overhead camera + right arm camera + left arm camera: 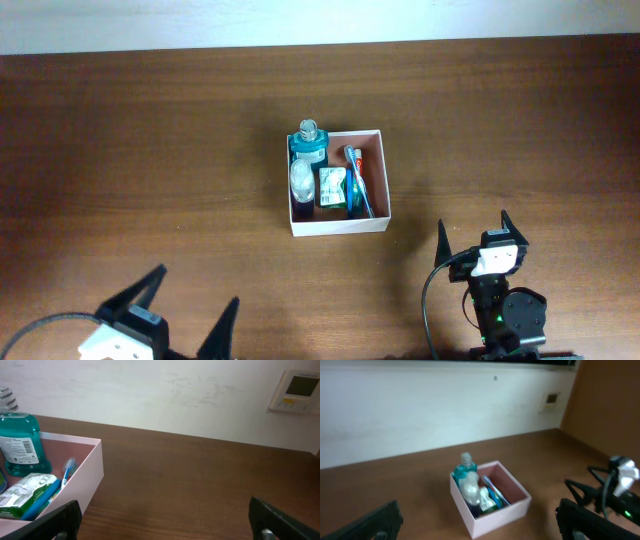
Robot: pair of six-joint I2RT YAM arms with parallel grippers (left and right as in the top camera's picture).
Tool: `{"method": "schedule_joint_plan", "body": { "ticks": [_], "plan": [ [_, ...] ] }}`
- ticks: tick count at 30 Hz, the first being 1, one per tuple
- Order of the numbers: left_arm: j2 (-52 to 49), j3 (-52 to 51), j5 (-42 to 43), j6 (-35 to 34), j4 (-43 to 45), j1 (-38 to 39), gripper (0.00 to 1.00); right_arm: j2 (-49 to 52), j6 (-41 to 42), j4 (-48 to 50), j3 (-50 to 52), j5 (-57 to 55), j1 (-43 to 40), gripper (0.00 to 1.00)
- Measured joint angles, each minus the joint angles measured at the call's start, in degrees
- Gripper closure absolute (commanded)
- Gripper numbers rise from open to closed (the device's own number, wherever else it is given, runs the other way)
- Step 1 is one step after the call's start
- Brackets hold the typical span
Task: Pack container
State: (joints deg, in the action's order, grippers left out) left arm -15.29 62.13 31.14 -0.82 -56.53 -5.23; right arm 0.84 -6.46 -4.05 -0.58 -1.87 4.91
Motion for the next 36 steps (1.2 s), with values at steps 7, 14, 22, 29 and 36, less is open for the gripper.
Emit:
{"method": "schedule_joint_plan", "body": {
  "ticks": [7,14,22,29,36],
  "plan": [
    [4.9,0.0,-0.1,0.0,-5.8,0.4,0.01,0.0,0.0,0.0,0.0,0.0,0.0,0.02],
    [7.7,-0.7,-0.1,0.0,-7.8,0.3,0.01,0.0,0.0,0.0,0.0,0.0,0.0,0.02],
    [8.0,-1.5,-0.2,0.0,-9.0,0.3,0.01,0.0,0.0,0.0,0.0,0.0,0.0,0.02],
    [11.4,-9.5,-0.4,0.0,-8.8,0.3,0.01,0.0,0.0,0.0,0.0,0.0,0.0,0.02],
    [14.4,-17.0,-1.0,0.0,-8.4,0.4,0.01,0.0,0.0,0.0,0.0,0.0,0.0,0.02]
  ]
}}
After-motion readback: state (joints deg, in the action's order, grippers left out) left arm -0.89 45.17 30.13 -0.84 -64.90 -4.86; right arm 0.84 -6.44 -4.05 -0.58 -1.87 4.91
